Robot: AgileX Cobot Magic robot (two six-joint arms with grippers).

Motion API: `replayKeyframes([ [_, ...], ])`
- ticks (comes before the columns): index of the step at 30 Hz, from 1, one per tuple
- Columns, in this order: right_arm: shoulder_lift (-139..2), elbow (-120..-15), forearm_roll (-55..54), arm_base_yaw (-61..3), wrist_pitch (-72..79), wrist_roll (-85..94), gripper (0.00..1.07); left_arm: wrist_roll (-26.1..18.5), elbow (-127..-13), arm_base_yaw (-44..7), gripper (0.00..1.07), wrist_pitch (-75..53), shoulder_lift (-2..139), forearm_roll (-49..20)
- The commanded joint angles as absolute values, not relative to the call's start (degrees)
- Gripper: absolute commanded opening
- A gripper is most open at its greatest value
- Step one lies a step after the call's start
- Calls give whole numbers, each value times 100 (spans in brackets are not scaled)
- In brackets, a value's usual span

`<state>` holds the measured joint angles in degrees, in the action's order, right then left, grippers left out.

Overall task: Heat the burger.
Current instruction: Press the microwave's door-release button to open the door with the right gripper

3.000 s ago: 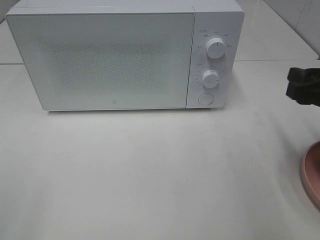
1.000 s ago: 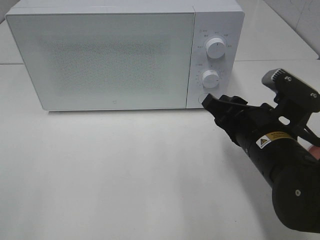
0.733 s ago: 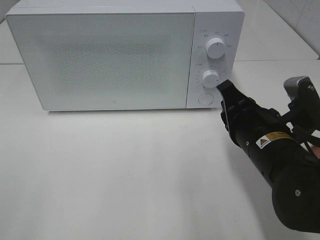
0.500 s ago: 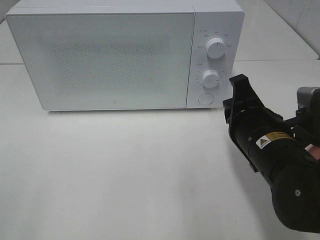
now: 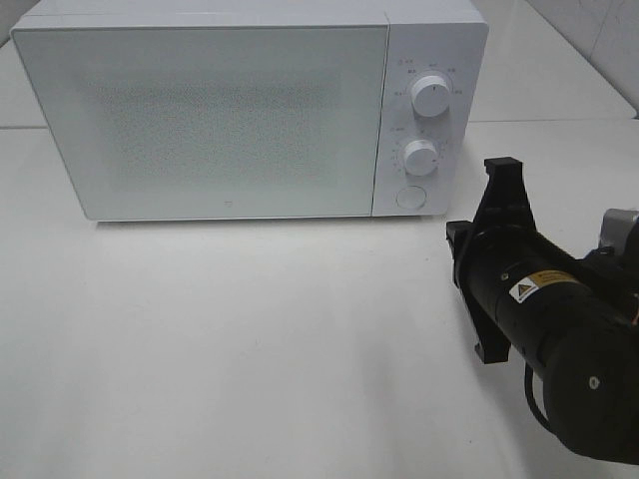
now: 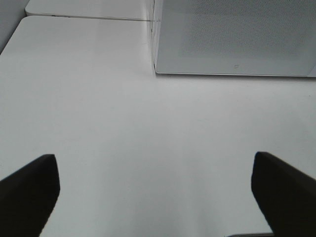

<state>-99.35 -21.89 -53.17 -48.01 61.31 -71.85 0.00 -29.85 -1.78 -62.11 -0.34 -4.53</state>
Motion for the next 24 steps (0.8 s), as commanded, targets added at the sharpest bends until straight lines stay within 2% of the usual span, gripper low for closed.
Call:
replayKeyframes([
  [1, -9958, -2240, -5472, -4801, 6005, -7173, 0, 0, -2968, -160, 98, -6131, -120, -470],
  [13, -10651, -2664, -5346, -4767, 6073, -7552, 0, 0, -2968, -160, 98, -6131, -120, -470],
  [24, -10943, -3237, -4458, -3971, 5672, -7638, 0, 0, -2968, -160, 98, -6131, -120, -470],
])
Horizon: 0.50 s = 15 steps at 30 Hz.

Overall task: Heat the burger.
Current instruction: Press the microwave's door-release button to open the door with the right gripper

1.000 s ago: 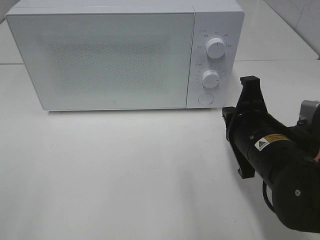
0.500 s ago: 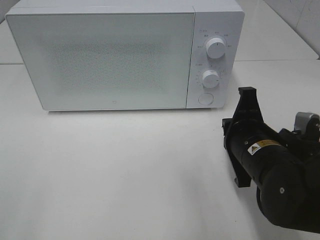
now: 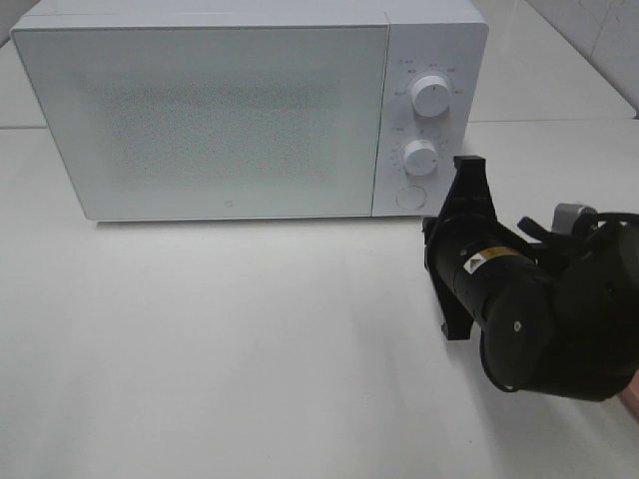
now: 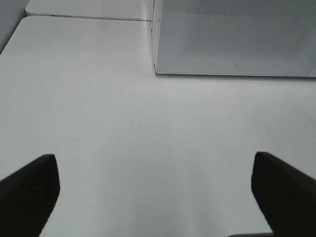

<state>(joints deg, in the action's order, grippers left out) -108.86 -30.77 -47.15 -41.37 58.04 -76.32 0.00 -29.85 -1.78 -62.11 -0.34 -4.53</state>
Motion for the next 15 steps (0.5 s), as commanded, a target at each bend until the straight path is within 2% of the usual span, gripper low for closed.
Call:
replayKeyframes([
  [1, -11018, -3340, -4372, -3873, 5592, -7638, 0, 0, -2968, -160, 98, -6131, -120, -470],
  [15, -11602, -3988, -4206, -3518, 5512, -7655, 0, 0, -2968, -160, 98, -6131, -120, -470],
])
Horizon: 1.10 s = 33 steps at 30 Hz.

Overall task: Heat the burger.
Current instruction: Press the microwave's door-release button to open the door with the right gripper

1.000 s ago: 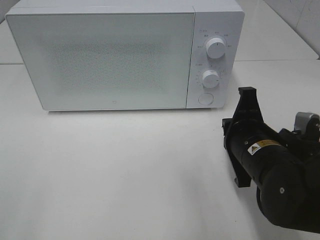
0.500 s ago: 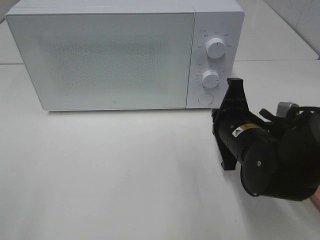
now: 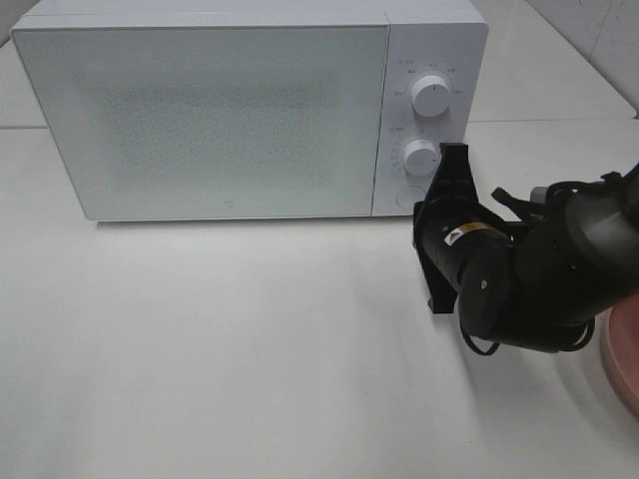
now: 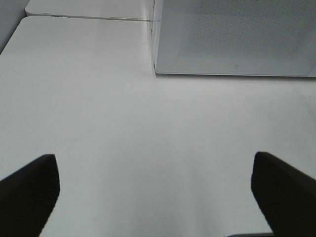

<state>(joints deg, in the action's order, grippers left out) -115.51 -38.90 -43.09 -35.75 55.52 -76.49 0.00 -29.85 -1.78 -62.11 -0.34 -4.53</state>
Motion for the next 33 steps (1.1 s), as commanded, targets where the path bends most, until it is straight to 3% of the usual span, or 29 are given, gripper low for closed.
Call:
replayKeyframes([
  [1, -11602, -3988, -4206, -3518, 5512, -7655, 0, 0, -2968, -160, 98, -6131, -120, -470],
  [33, -12496, -5162, -4349, -3140, 5426, -7448, 0, 0, -2968, -160, 98, -6131, -120, -470],
])
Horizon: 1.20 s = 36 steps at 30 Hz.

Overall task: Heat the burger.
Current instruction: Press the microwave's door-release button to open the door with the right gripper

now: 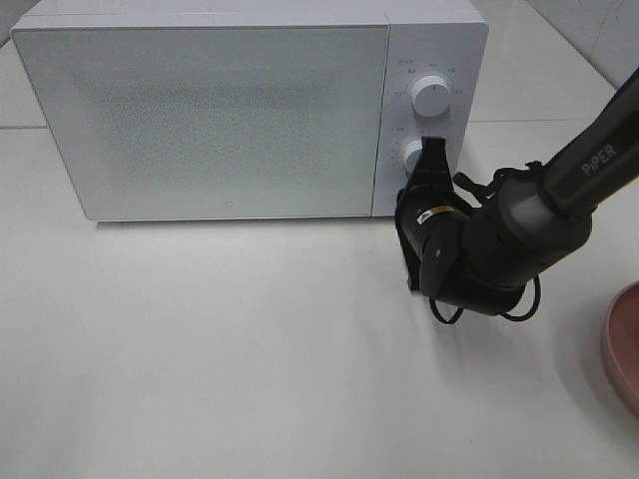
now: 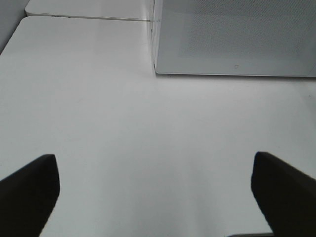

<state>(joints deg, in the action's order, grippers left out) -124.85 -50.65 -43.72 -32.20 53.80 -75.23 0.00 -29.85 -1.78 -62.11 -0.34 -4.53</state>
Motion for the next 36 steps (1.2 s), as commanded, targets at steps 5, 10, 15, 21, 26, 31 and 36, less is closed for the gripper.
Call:
replayKeyframes([
  [5, -12548, -5254, -4435, -3134, 5781, -7368, 0, 0, -2968, -160, 98, -6131, -120, -470],
  [10, -12554, -5277, -4532, -3134, 5942, -7351, 0, 0, -2968, -160, 98, -6131, -120, -470],
  [15, -12617, -5466, -4629, -3134, 6188, -7168, 0, 0, -2968, -160, 98, -6131, -120, -470],
  [21, -12754, -5827, -4629, -3134, 6474, -7168, 0, 0, -2968, -160, 98, -6131, -120, -470],
  [26, -12886, -6262, -4618, -3123, 6824, -7076, 0, 0, -2968, -160, 98, -6131, -120, -470],
  [31, -12886, -6325, -4440, -3071, 6824, -6979, 0, 0, -2968, -160, 98, -6131, -120, -470],
  [36, -12874, -6320, -4435, -3071, 6658, -6979, 0, 0, -2968, -160, 98, -6131, -120, -470],
])
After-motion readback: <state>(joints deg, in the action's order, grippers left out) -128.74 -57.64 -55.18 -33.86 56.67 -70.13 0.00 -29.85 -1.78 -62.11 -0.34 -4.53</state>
